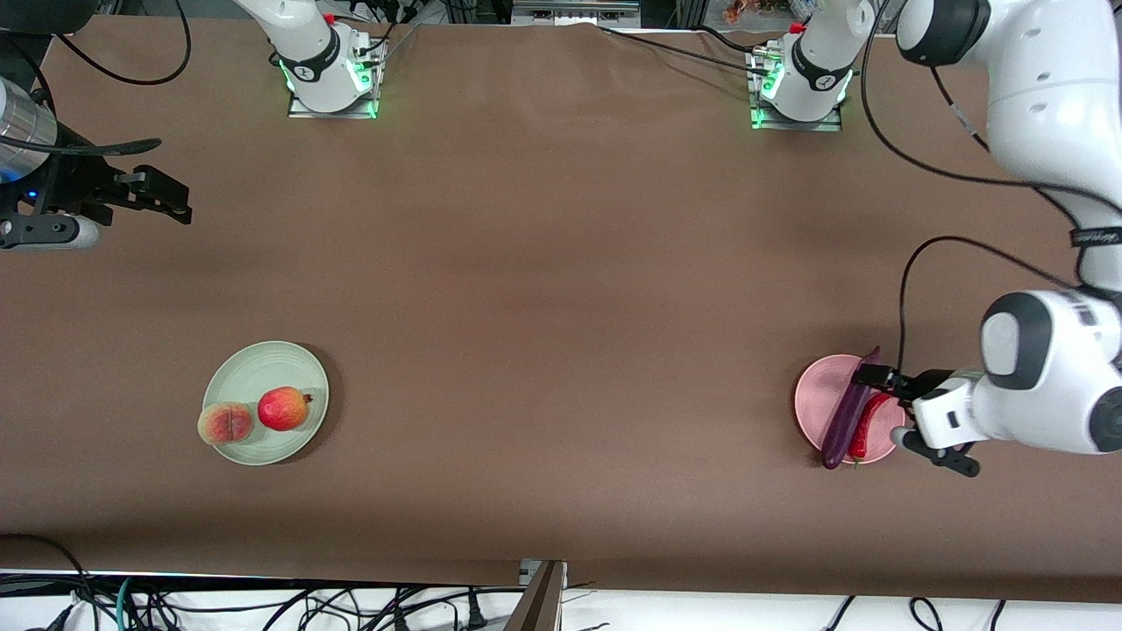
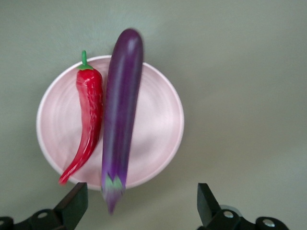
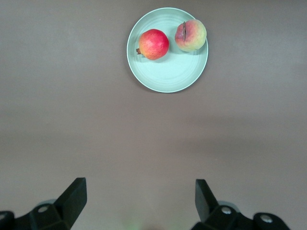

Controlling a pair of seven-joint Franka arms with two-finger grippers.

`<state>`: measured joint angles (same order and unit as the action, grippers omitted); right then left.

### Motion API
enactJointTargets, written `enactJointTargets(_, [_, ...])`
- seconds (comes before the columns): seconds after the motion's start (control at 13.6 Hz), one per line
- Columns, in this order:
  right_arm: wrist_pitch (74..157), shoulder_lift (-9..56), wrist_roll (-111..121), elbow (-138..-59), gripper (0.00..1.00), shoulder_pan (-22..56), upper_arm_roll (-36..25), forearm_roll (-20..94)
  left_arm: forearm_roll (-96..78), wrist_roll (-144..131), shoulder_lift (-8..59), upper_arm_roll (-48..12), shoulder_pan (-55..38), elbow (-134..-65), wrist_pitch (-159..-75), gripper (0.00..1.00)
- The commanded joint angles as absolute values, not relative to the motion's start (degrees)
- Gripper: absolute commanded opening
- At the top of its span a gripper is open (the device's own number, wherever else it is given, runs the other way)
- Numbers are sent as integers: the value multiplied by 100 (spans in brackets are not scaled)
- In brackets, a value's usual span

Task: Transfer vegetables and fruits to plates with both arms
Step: 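Lower the eggplant onto the pink plate and open the left gripper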

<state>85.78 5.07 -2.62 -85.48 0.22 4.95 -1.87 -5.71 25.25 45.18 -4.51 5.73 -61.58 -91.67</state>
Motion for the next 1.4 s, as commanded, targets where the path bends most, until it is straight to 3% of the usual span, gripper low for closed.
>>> enactJointTargets(0.0, [8552, 597, -229, -8367, 100, 26, 501, -149, -457, 2296, 3518, -448, 519, -6363, -8659, 100])
enactJointTargets(0.22, [8552, 624, -229, -8367, 100, 26, 501, -149, -422, 1357, 2587, -466, 300, -6512, -7816, 100])
enactJointTargets(0.37, [8552, 624, -229, -8367, 100, 18, 492, -141, -81, 968, 1963, -466, 141, -6993, -7699, 100])
enactJointTargets(0.81, [8569, 624, -229, -8367, 100, 26, 501, -132, -70, 817, 502, -422, 299, -9402, -8910, 100])
enactJointTargets(1.32, [8578, 624, -229, -8358, 100, 9, 492, -105, -70, 712, 606, -360, 325, -8843, -8649, 100])
